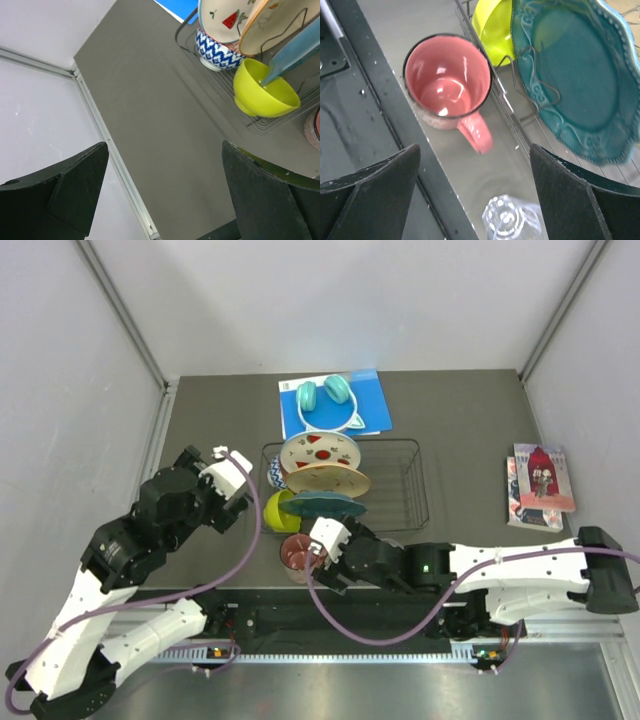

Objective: Load the mixed dishes into the dish rack

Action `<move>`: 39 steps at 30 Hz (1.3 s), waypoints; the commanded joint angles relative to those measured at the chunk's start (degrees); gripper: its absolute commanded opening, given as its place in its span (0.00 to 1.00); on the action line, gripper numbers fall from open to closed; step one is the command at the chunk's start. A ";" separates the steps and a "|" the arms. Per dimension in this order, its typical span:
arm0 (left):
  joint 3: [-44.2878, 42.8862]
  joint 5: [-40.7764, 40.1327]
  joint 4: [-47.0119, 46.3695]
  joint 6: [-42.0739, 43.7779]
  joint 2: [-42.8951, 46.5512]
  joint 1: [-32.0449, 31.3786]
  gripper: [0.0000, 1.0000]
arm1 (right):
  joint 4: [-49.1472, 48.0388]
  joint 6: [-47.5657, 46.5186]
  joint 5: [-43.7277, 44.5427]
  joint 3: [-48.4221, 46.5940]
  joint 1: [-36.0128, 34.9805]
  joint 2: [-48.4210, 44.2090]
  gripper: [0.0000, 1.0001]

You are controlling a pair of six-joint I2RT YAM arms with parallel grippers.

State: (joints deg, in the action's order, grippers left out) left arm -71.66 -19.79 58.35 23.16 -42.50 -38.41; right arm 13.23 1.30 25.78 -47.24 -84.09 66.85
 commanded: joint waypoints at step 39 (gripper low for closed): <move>4.86 4.50 1.95 -5.49 4.09 3.52 0.99 | 3.99 -6.05 -20.16 -17.80 3.06 18.40 0.63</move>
State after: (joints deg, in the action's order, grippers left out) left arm -63.96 -15.44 61.21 18.48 -38.48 -35.24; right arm 15.88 -3.84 6.35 -62.67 -80.20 86.43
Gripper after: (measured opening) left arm 0.991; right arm 0.636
